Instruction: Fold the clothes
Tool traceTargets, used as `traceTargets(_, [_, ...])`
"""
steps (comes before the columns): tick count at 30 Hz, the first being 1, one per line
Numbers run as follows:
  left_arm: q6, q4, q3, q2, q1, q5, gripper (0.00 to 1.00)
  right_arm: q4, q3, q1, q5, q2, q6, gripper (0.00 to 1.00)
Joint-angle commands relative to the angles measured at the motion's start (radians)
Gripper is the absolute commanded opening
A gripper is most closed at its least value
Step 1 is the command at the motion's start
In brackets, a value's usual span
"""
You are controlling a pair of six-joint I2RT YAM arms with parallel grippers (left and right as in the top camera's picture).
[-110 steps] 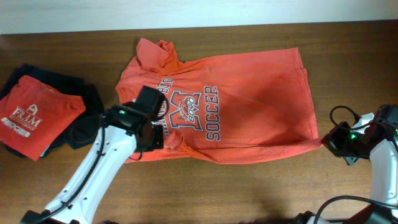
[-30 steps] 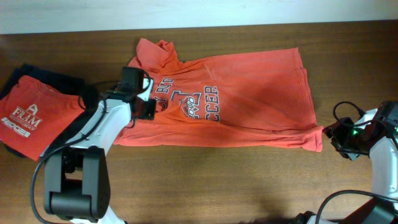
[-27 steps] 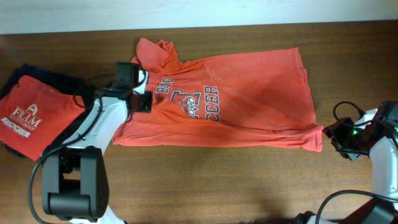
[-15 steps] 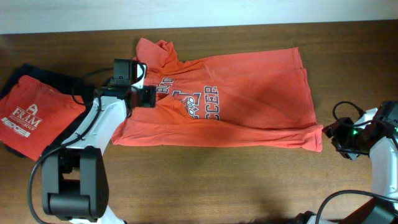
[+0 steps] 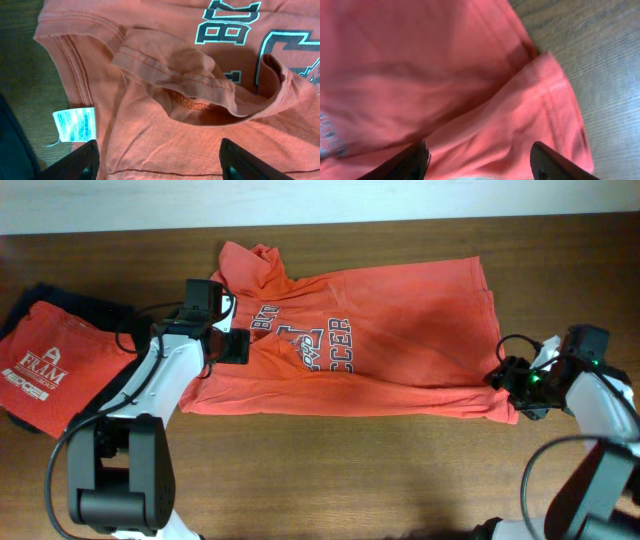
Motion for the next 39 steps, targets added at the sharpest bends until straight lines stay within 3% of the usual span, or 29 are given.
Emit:
traceTargets(1, [-0.003,-0.009,0.013,0.013,0.006,0.012,0.77,0.021,0.016,-0.002,0.032,0.025,-0.107,0.70])
traceTargets(4, [-0.003,-0.015,0.013,0.013,0.006,0.012,0.77,0.033,0.018,-0.026,0.039,0.025,-0.108,0.67])
traceTargets(10, [-0.003,-0.013,0.013,0.013,0.006,0.012,0.77,0.026,0.018,-0.027,0.032,0.036,-0.098,0.45])
traceTargets(15, [-0.003,-0.002,0.013,0.013,0.006,0.012,0.77,0.046,0.015,-0.023,0.023,0.083,-0.039,0.47])
traceTargets(17, [-0.003,-0.002,0.013,0.013,0.006,0.011,0.77,0.059,0.015,-0.012,-0.005,0.109,-0.040,0.58])
traceTargets(20, [-0.003,-0.002,0.013,0.013,0.006,0.012,0.77,0.079,0.015,0.010,-0.022,0.130,-0.040,0.60])
traceTargets(22, [-0.003,0.000,0.013,0.014,0.006,0.012,0.77,0.096,0.015,0.019,-0.022,0.130,-0.040,0.55])
traceTargets(24, [-0.003,0.000,0.013,0.014,0.006,0.011,0.77,0.113,0.015,0.026,-0.026,0.130,-0.039,0.36])
traceTargets(26, [-0.003,-0.001,0.013,0.014,0.006,0.011,0.77,0.113,0.015,0.024,-0.026,0.129,-0.035,0.26])
traceTargets(28, [-0.003,0.000,0.013,0.014,0.006,0.011,0.77,0.110,0.016,0.024,-0.033,0.129,-0.036,0.22])
traceTargets(30, [-0.003,0.000,0.013,0.014,0.006,0.011,0.77,0.100,0.025,0.024,-0.033,0.129,-0.037,0.24])
traceTargets(34, [-0.003,-0.002,0.013,0.014,0.006,0.011,0.77,0.047,0.085,0.023,-0.052,0.128,-0.137,0.52])
traceTargets(39, [-0.003,-0.015,0.013,0.014,0.006,0.025,0.82,-0.054,0.220,0.013,-0.048,0.127,-0.243,0.60])
